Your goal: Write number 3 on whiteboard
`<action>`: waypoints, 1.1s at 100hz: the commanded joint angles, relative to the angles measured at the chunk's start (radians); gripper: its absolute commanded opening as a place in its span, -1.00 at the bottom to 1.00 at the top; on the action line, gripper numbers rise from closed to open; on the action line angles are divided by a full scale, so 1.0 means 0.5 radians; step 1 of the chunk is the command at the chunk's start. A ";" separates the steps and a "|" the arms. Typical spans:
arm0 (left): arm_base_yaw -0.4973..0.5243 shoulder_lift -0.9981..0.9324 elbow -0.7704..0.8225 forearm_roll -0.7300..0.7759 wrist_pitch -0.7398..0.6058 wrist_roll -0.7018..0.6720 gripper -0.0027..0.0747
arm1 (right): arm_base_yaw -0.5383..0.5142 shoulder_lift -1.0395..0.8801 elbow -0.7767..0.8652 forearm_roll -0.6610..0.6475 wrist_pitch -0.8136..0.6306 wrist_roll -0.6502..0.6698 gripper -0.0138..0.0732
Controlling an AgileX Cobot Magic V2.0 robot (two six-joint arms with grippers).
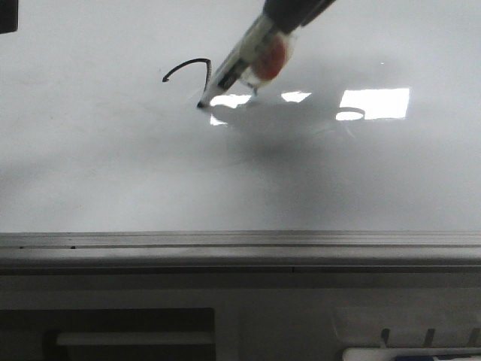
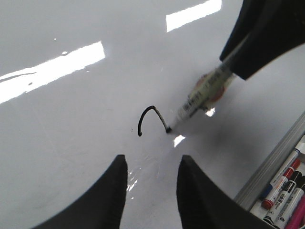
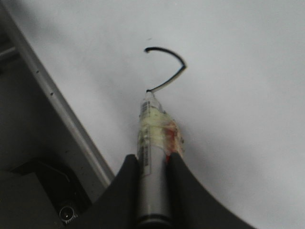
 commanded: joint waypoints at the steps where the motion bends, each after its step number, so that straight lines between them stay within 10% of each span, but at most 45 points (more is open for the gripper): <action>1: 0.002 -0.012 -0.060 -0.015 -0.158 -0.013 -0.36 | 0.041 0.028 -0.018 -0.084 -0.032 0.019 -0.82; 110: -0.088 -0.012 -0.060 0.280 -0.028 -0.013 -0.36 | 0.329 -0.036 -0.100 -0.165 -0.002 0.205 -0.82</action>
